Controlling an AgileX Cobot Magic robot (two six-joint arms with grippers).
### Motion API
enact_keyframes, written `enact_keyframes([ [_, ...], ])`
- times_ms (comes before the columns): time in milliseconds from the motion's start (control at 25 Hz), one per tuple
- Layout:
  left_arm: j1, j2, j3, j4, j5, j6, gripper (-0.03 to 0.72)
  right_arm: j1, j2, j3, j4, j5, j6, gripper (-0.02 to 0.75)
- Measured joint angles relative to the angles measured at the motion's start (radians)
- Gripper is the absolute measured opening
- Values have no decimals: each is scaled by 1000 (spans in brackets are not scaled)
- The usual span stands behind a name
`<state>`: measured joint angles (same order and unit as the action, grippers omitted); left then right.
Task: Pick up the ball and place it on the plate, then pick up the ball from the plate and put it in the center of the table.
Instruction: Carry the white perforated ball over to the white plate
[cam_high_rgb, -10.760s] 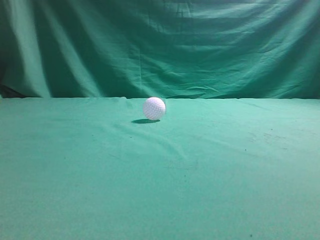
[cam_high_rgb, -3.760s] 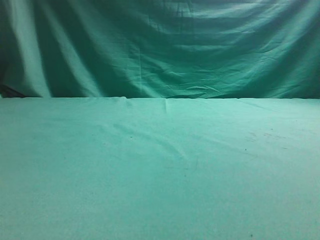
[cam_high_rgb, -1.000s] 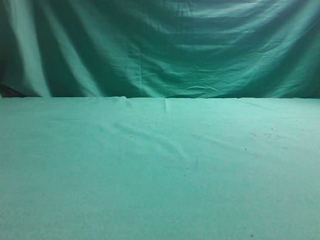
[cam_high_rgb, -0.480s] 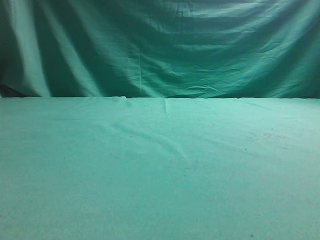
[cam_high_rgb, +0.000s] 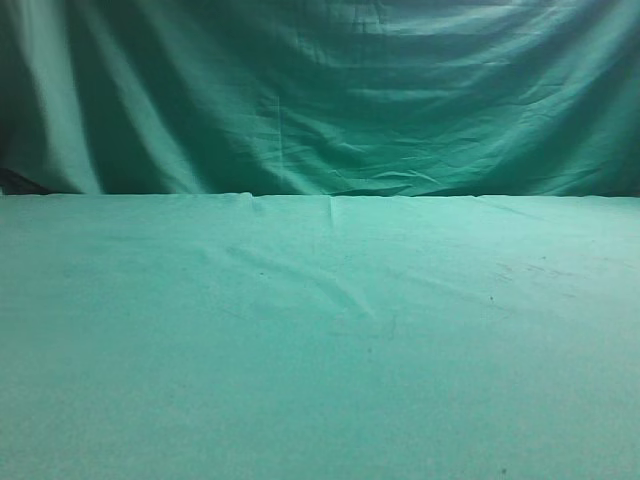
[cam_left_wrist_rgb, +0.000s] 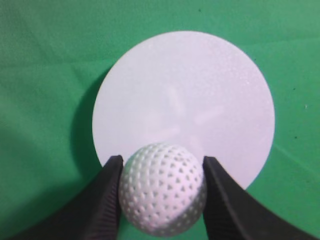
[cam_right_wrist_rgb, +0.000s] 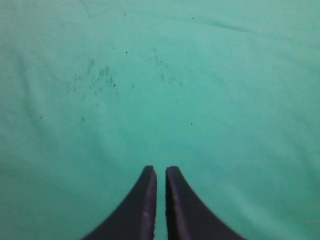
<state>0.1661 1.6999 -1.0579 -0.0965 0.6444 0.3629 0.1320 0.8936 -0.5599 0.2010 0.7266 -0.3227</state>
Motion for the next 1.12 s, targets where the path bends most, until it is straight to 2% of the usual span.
enact_keyframes([
  [200,0,15,0,9,-4,0,307,57,42,-6,-2,-39,-2,67],
  [680,0,15,0,12,-51,0,307,63,44,-6,-2,-51,-2,67],
  [760,0,15,0,0,-52,0,442,63,44,-6,-2,-51,-2,67],
  [800,0,15,-2,-15,-54,0,533,63,44,-6,-2,-51,-2,67],
  [880,0,16,-21,-49,-45,0,632,63,44,-6,-2,-51,-2,67],
  [920,-2,16,-38,-71,-33,0,653,65,44,-6,0,-51,-2,67],
  [1120,-56,16,-228,-165,118,0,637,65,44,-6,2,-49,-2,67],
])
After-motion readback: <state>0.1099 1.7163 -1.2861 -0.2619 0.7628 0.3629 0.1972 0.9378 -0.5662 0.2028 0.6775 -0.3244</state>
